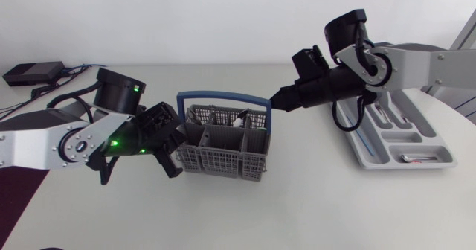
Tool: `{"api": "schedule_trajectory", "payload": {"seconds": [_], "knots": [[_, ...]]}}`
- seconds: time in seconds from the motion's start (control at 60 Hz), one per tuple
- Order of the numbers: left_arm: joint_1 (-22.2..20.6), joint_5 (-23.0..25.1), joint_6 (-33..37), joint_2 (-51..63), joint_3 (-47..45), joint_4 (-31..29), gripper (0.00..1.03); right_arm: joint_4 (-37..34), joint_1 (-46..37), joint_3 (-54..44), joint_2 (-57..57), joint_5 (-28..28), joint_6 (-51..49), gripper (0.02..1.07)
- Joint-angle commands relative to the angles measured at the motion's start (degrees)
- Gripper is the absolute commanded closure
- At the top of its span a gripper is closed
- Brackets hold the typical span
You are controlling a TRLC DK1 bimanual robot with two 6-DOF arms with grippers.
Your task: Unload the cutlery basket into the drawer organizer.
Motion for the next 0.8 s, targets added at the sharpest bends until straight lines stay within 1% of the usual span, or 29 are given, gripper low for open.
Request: {"api": "schedule_trajectory", "payload": {"seconds": [0.0,0.133,0.283,0.367,0.433,0.533,0.617,0.75,0.783], "knots": [[1.93,0.24,1.57,1.74,-2.2,0.53,1.0,-1.04,2.13,-3.14,-2.41,-1.0,-0.03,1.01],[3.6,0.24,2.71,3.5,-2.81,1.85,1.0,-1.66,4.94,-6.22,-5.14,-0.3,-0.12,1.01],[3.78,0.24,3.42,5.35,-2.64,3.17,1.0,-3.33,8.02,-9.29,-8.91,1.1,-0.03,1.01],[3.78,0.24,3.68,5.35,-2.37,3.34,1.0,-4.03,9.34,-10.96,-11.9,3.48,0.05,1.01],[4.83,0.24,3.95,3.85,-2.29,2.99,1.0,-4.29,8.63,-11.32,-13.22,4.44,0.05,1.01],[7.03,0.77,5.18,-0.72,-2.55,-0.17,1.0,-4.91,5.21,-11.4,-14.1,4.62,-0.47,1.01],[8.52,2.87,6.23,-5.11,-3.08,-3.78,1.0,-5.44,2.75,-11.67,-14.19,5.06,-1.7,1.01],[9.75,3.14,7.99,-11.0,-5.19,-7.82,1.0,-3.94,0.11,-12.19,-11.9,6.38,-2.85,1.01],[10.1,3.93,8.08,-12.93,-5.8,-8.96,1.0,-3.24,-0.24,-12.28,-11.02,6.47,-2.85,1.01]]}}
